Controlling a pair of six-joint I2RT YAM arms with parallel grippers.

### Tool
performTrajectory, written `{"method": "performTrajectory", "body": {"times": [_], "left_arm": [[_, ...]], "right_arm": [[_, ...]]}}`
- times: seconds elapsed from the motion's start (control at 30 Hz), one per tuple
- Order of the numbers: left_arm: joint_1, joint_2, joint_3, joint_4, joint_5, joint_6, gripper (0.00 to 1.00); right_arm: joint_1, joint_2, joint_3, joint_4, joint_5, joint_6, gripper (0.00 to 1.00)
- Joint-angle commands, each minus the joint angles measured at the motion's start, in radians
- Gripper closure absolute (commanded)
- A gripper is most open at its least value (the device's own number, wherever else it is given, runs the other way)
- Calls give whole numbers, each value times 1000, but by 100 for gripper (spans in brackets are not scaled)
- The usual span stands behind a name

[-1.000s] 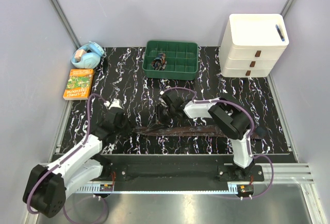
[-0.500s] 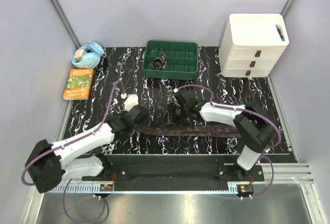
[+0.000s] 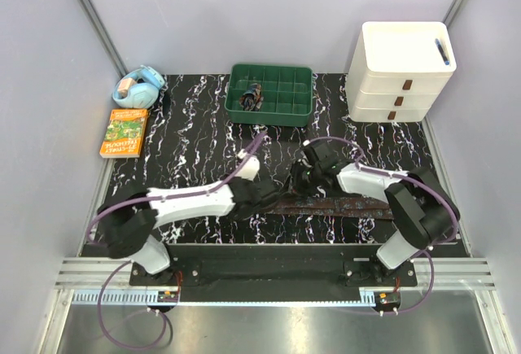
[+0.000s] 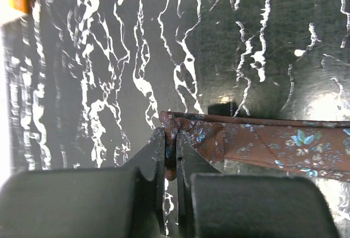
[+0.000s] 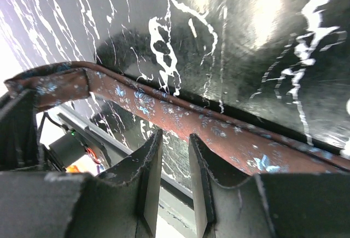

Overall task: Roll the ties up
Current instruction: Roll the tie at the center of the board.

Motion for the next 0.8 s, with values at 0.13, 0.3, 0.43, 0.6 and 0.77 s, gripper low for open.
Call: {"method": "performTrajectory", "body": {"times": [0.13, 0.3, 0.43, 0.6, 0.77], "left_arm": [[-126, 275, 216, -220, -219, -58, 100], [-181, 415, 288, -238, -228, -37, 100], [-206, 470, 320, -237, -219, -34, 100], [-215, 499, 342, -226, -186, -41, 100], [-218, 539, 380, -203, -163, -20, 100]], "right_arm": [[-83, -83, -32, 3, -48, -42, 68], [-141, -116, -54, -7, -69, -60, 68], [-187, -145, -72, -23, -88, -83, 68], [-241, -173, -75, -49, -108, -103, 68], [-249, -179, -52, -63, -120, -108, 69]]}}
